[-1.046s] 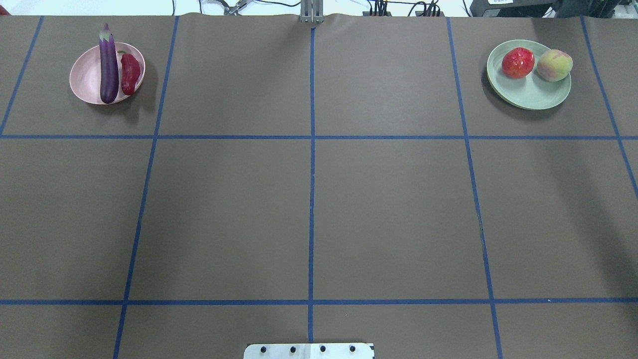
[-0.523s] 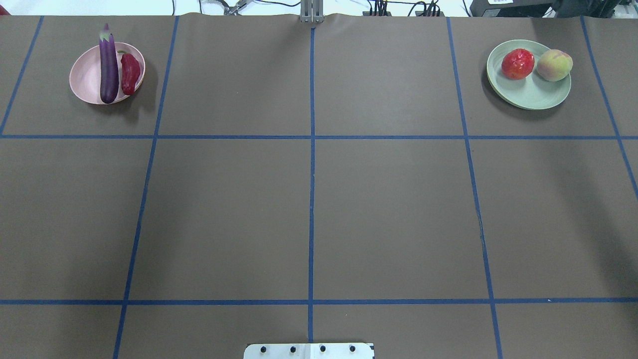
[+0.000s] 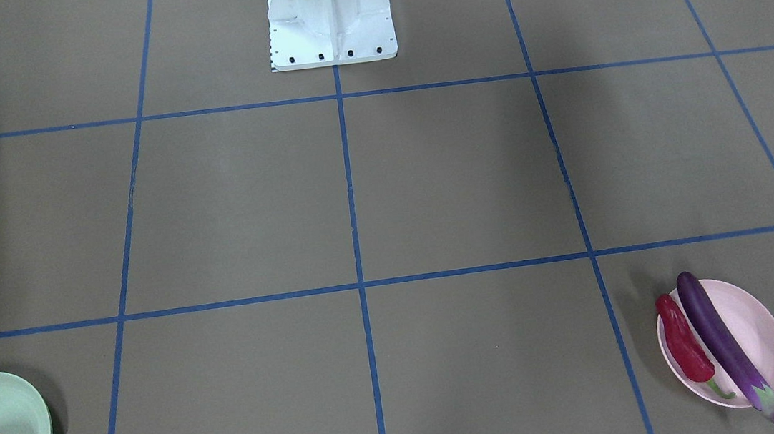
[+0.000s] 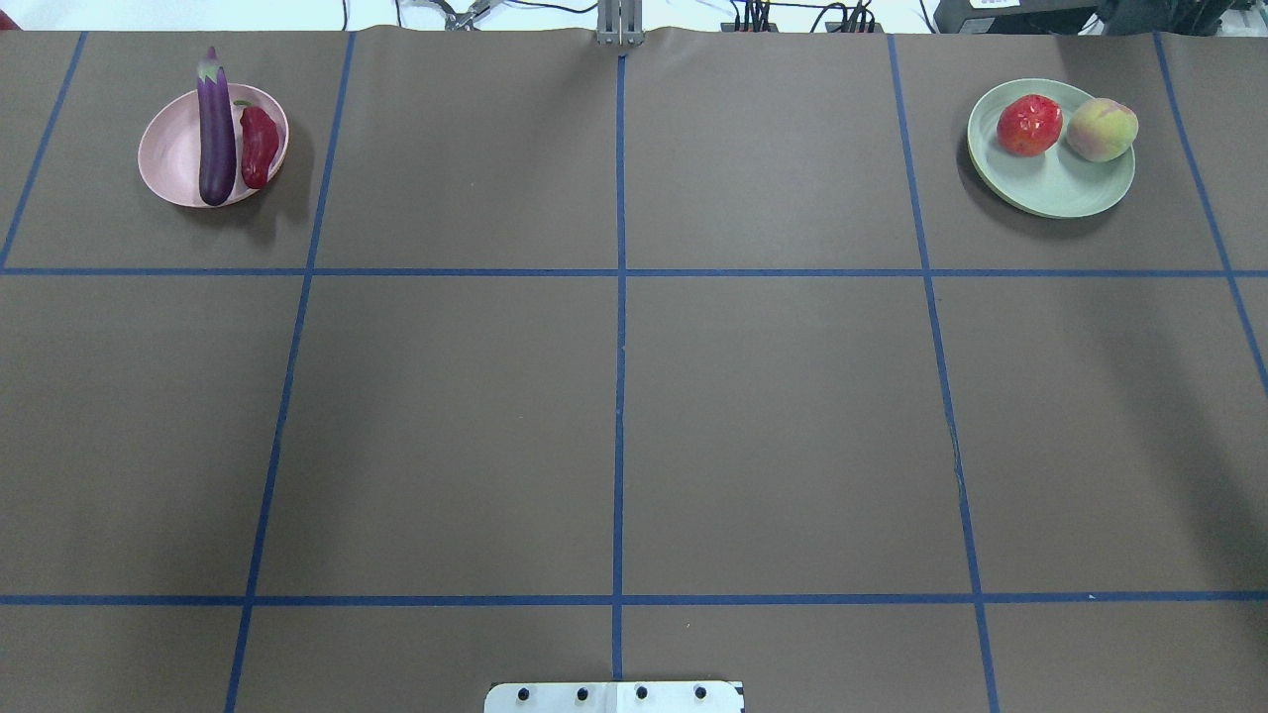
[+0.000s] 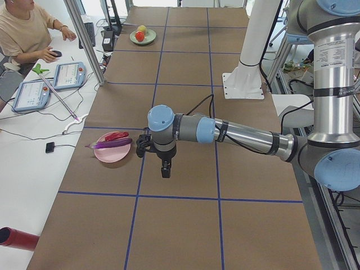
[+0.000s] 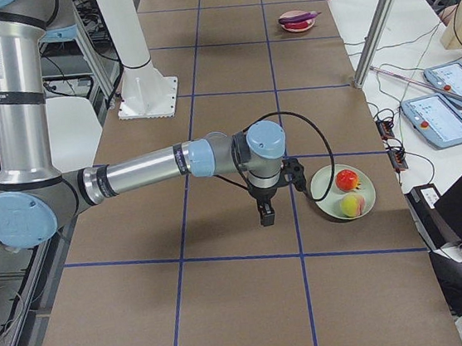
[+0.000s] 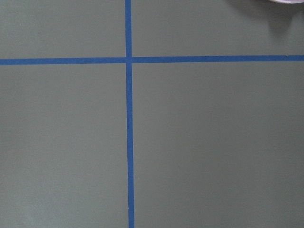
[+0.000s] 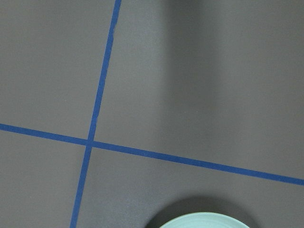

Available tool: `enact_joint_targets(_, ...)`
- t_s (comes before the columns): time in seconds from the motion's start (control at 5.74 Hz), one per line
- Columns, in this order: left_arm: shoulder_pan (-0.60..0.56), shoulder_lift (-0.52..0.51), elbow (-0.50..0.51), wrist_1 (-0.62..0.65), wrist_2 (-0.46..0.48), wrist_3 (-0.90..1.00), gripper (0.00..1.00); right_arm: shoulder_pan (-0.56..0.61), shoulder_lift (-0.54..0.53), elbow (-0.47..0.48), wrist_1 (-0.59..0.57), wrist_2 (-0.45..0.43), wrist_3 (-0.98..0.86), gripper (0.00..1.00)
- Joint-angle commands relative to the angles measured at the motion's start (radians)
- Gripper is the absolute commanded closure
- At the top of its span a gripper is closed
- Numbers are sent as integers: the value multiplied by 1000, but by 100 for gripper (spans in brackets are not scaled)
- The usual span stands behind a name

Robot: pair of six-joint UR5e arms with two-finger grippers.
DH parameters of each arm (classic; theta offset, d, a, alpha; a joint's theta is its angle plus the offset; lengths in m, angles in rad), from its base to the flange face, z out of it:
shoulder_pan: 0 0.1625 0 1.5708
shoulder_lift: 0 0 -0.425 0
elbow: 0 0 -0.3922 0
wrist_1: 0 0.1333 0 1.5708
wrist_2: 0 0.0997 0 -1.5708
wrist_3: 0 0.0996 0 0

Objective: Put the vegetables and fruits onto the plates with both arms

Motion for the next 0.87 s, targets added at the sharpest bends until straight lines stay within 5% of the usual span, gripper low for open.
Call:
enact_joint_targets(0.0, 0, -2, 0, -2, 0, 1, 0, 0, 0, -1, 1, -1, 0, 0)
enact_joint_targets(0.7, 0, -10, -3, -3, -2, 0, 0, -2, 3, -10, 1, -1, 0, 0)
